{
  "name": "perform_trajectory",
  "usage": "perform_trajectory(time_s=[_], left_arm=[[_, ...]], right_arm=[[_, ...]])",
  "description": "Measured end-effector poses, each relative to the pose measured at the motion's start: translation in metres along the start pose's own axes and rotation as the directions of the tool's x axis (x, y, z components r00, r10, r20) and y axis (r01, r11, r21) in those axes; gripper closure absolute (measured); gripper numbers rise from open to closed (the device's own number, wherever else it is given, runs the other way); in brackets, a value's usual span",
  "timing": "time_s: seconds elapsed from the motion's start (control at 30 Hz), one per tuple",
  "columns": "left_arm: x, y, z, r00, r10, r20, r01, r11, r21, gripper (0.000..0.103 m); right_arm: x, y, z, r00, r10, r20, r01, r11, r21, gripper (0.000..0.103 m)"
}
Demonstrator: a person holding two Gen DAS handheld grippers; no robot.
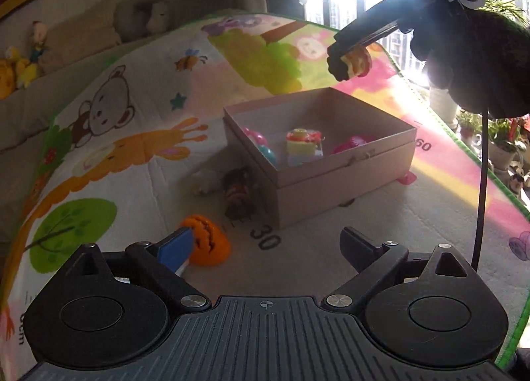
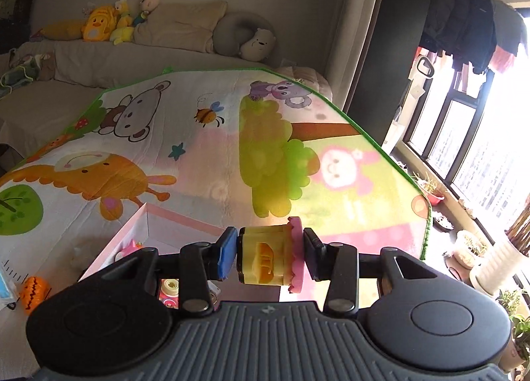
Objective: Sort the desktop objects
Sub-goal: 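Lower the yellow cup into the pink box and open the right tool, then grasp the white star keychain toy beside the box with the right tool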
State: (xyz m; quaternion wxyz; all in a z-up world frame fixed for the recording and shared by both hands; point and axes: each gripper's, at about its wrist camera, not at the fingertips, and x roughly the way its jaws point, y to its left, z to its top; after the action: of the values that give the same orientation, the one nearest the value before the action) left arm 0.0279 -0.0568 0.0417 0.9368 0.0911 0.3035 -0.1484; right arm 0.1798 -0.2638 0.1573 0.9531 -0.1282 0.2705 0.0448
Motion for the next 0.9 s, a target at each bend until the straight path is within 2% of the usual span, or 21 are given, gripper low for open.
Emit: perform_trajectory(time_s=[0.03,0.13,0.23,0.3,0.4,0.5,0.53,0.6,0.73,0.8,0.9], left_arm=[[0.001,0.002,-0.007,1.0,0.006,-0.02,-0.006,1.0,-0.003,0.004],[-0.003,0.004,-0.027,0.999,0.006,-0.048,-0.005,1.0,0.016,0.003],[-0.007,0.007,-0.039,0.998,0.028,-0.049,-0.027,0.999,0.026,0.003],[-0.009,0.011,-0.043,0.998,0.032,-0.046,-0.032,0.999,0.005,0.002],[-0.012,0.02,-0.043,0.997,0.055,-0.052,-0.057,0.997,-0.045,0.002],[-0.019,0.032,-0.042,0.997,0.076,-0.035,-0.078,0.994,-0.075,0.002],[-0.022,0.035,-0.043,0.996,0.084,-0.028,-0.086,0.993,-0.086,0.002],[-0.026,0.042,-0.042,0.995,0.1,-0.019,-0.101,0.99,-0.098,0.002],[-0.034,0.052,-0.044,0.992,0.125,-0.002,-0.125,0.985,-0.117,0.001],[-0.036,0.058,-0.046,0.991,0.137,0.002,-0.136,0.981,-0.141,0.001],[-0.037,0.068,-0.05,0.99,0.143,0.002,-0.14,0.974,-0.177,0.001]], right_arm=[[0.007,-0.002,0.001,0.999,0.028,-0.021,-0.027,0.998,0.05,0.055],[0.006,-0.009,0.002,0.993,0.113,-0.026,-0.107,0.979,0.177,0.054],[-0.006,0.006,0.002,0.993,0.115,-0.018,-0.111,0.984,0.137,0.053],[-0.013,0.025,0.001,0.988,0.147,-0.035,-0.143,0.985,0.101,0.05],[-0.011,0.057,0.001,0.964,0.249,-0.096,-0.24,0.966,0.094,0.042],[0.005,0.095,0.003,0.93,0.325,-0.172,-0.313,0.945,0.09,0.043],[0.012,0.11,0.004,0.925,0.324,-0.197,-0.316,0.946,0.07,0.052],[0.025,0.136,0.005,0.927,0.299,-0.228,-0.303,0.953,0.019,0.062],[0.058,0.171,0.008,0.941,0.219,-0.257,-0.242,0.968,-0.062,0.062],[0.081,0.18,0.008,0.939,0.181,-0.291,-0.209,0.976,-0.067,0.062],[0.099,0.192,0.01,0.948,0.131,-0.288,-0.169,0.979,-0.11,0.063]])
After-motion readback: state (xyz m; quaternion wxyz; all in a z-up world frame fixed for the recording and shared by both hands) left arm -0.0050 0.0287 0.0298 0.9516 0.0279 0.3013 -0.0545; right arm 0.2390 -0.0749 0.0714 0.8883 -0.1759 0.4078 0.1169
